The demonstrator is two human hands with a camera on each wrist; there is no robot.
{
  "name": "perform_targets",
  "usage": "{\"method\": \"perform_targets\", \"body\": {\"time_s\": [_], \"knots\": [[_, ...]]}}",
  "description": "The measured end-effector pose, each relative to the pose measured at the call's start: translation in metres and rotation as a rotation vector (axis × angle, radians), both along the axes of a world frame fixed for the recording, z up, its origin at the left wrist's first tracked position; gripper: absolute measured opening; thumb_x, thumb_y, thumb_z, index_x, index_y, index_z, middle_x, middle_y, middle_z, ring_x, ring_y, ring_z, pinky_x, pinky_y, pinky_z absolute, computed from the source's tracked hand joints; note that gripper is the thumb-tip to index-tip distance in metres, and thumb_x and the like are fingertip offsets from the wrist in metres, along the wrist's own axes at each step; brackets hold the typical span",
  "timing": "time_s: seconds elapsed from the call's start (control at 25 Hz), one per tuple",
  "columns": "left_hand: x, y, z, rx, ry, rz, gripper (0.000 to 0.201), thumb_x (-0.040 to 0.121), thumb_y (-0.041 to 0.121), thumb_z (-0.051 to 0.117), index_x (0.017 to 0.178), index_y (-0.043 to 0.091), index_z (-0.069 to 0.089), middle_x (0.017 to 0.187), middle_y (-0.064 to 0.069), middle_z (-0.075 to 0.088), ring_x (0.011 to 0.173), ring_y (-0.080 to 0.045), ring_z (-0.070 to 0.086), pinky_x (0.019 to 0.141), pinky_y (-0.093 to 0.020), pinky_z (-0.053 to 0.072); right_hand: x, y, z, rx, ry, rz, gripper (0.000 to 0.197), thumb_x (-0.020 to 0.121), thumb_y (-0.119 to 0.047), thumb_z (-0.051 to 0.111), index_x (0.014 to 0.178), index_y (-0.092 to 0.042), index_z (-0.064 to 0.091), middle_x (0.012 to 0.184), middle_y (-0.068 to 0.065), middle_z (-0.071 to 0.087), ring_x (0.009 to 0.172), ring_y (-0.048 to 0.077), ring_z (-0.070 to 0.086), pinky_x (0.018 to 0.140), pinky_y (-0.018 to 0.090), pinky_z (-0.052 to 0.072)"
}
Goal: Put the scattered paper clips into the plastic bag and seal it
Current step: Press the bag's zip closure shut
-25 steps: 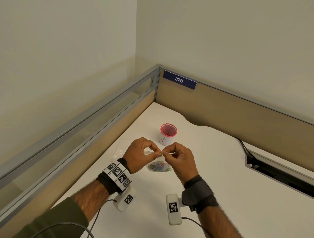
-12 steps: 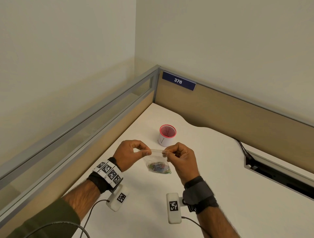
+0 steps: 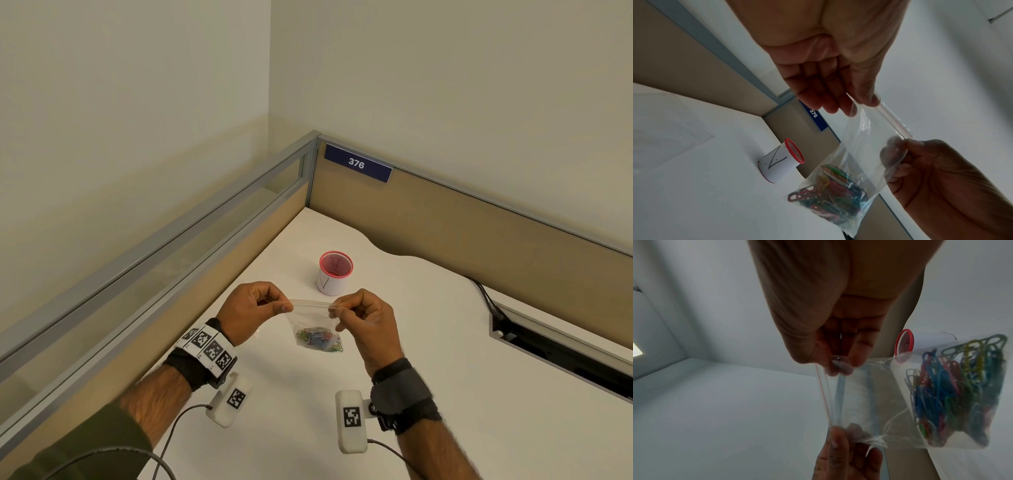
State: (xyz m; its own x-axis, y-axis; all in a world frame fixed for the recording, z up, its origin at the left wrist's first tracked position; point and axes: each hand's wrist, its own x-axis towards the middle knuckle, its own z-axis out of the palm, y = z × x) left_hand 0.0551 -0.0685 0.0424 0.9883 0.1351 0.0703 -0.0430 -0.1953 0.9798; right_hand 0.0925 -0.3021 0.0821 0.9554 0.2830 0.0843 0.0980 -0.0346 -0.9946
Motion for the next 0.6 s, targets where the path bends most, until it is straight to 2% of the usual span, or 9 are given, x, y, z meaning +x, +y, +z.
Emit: {"method": "perform_targets", "body": {"time_s": [0.12, 0.24, 0.32, 0.44, 0.56, 0.6], "knots": [[0.0, 0.0, -0.001, -0.009, -0.007, -0.016, 0.019, 0.077, 0.027, 0.083, 0.08, 0.012, 0.072, 0.072, 0.003, 0.073, 0.069, -0.008, 0.064, 0.07, -0.023, 0.055, 0.0, 0.0, 0.0, -0.001, 0.003, 0.006, 0.016, 0.08, 0.01, 0.059, 0.075, -0.003, 0.066, 0.081, 0.016, 0.071, 0.08, 0.037, 0.066, 0.062, 0.033, 0.057], [0.0, -0.003, 0.0, -0.026, -0.008, -0.011, 0.033, 0.073, 0.046, 0.076, 0.084, 0.015, 0.072, 0.085, -0.006, 0.076, 0.076, -0.016, 0.067, 0.067, -0.029, 0.056, -0.001, 0.0, 0.0, 0.007, 0.009, 0.004, 0.014, 0.081, 0.01, 0.059, 0.077, -0.002, 0.066, 0.082, 0.017, 0.071, 0.081, 0.037, 0.066, 0.062, 0.032, 0.057], [-0.001, -0.004, 0.001, -0.052, -0.02, -0.016, 0.024, 0.077, 0.043, 0.072, 0.084, 0.02, 0.072, 0.092, -0.012, 0.076, 0.078, -0.018, 0.068, 0.06, -0.031, 0.054, 0.0, -0.001, 0.001, 0.003, 0.011, 0.008, 0.01, 0.082, 0.008, 0.059, 0.079, 0.0, 0.065, 0.083, 0.018, 0.071, 0.082, 0.036, 0.066, 0.063, 0.032, 0.057], [-0.001, -0.008, 0.011, -0.092, -0.039, -0.018, 0.007, 0.084, 0.029, 0.069, 0.083, 0.023, 0.071, 0.097, -0.008, 0.077, 0.072, -0.015, 0.066, 0.051, -0.028, 0.049, 0.003, -0.006, 0.001, -0.028, 0.027, 0.005, 0.002, 0.084, -0.001, 0.064, 0.084, -0.003, 0.064, 0.087, 0.014, 0.071, 0.083, 0.03, 0.065, 0.067, 0.029, 0.056], [-0.001, -0.015, 0.02, -0.07, -0.057, -0.015, 0.019, 0.078, 0.042, 0.07, 0.083, 0.025, 0.071, 0.087, -0.012, 0.076, 0.064, -0.013, 0.063, 0.046, -0.026, 0.045, 0.001, -0.004, -0.004, -0.158, 0.006, 0.059, 0.012, 0.083, -0.012, 0.07, 0.094, -0.014, 0.066, 0.095, 0.0, 0.07, 0.087, 0.014, 0.065, 0.075, 0.028, 0.057], [-0.001, -0.017, 0.022, -0.062, -0.059, -0.021, 0.021, 0.076, 0.045, 0.069, 0.083, 0.026, 0.071, 0.086, -0.015, 0.075, 0.063, -0.014, 0.063, 0.045, -0.026, 0.045, -0.002, 0.0, -0.007, -0.215, -0.005, 0.093, 0.016, 0.082, -0.015, 0.072, 0.097, -0.017, 0.067, 0.097, -0.003, 0.07, 0.089, 0.013, 0.065, 0.077, 0.028, 0.057]]}}
